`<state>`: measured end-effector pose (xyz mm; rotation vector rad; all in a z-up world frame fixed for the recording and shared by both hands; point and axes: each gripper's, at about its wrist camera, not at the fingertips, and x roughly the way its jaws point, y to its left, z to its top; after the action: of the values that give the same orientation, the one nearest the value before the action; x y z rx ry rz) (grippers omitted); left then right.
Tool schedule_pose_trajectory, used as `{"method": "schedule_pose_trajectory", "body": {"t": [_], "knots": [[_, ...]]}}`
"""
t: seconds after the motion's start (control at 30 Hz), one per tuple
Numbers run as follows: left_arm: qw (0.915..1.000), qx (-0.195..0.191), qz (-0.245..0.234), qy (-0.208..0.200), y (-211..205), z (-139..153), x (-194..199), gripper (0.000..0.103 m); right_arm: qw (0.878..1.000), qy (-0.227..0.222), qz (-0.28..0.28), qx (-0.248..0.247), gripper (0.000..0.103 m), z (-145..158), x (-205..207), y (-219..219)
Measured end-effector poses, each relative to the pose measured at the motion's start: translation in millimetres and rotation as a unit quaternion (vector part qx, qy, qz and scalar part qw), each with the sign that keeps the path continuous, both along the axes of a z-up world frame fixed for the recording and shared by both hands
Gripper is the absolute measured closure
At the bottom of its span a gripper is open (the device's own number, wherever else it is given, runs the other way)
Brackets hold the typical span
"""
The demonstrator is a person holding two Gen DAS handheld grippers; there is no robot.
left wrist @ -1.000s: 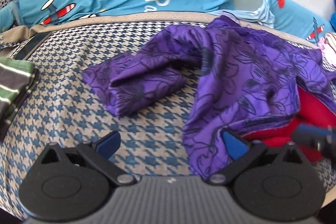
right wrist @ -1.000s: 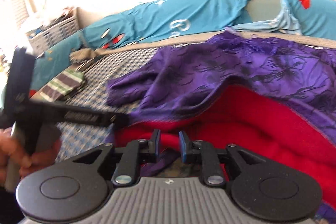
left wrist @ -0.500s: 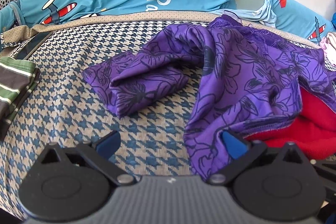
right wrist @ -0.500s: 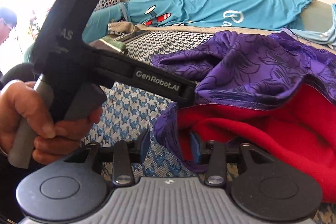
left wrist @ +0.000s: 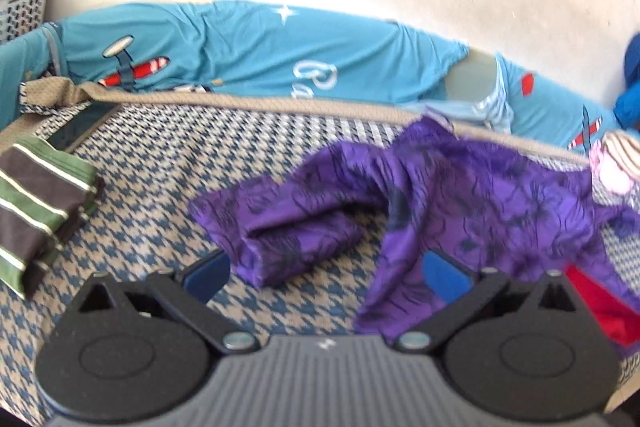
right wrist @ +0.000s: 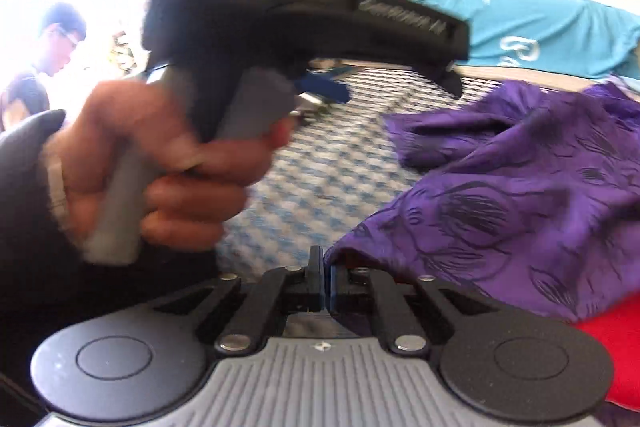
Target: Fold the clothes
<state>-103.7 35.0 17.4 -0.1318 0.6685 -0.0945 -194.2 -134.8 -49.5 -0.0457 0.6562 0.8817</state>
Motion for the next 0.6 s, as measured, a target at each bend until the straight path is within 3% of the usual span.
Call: {"method": "schedule_pose_trajectory", "body": {"t": [0.2, 0.3, 0.4, 0.53, 0.6], "knots": [[0.9997, 0.009, 0.020, -0.013, 12, 9, -4, 0.000, 0.999, 0.018, 0.049, 0.007, 0.098, 4, -20, 22], [0.9997, 0.019, 0.012, -0.007, 6, 6, -4, 0.000, 0.996, 0.017, 0.088, -0.029, 0.096, -1, -33, 35], [0.9995, 0.030, 0.004, -0.002, 0, 2, -4, 0.000, 0.995, 0.003, 0.066, -0.070, 0.091, -4, -38, 36], [0.9990, 0.044, -0.007, 0.005, -9, -2, -4, 0.000, 0.998, 0.034, 0.044, -0.038, 0.086, 4, -30, 8], [0.9986, 0.051, -0.012, 0.009, -13, -5, -4, 0.000, 0.999, 0.027, 0.030, -0.027, 0.081, 11, -30, -7]]}}
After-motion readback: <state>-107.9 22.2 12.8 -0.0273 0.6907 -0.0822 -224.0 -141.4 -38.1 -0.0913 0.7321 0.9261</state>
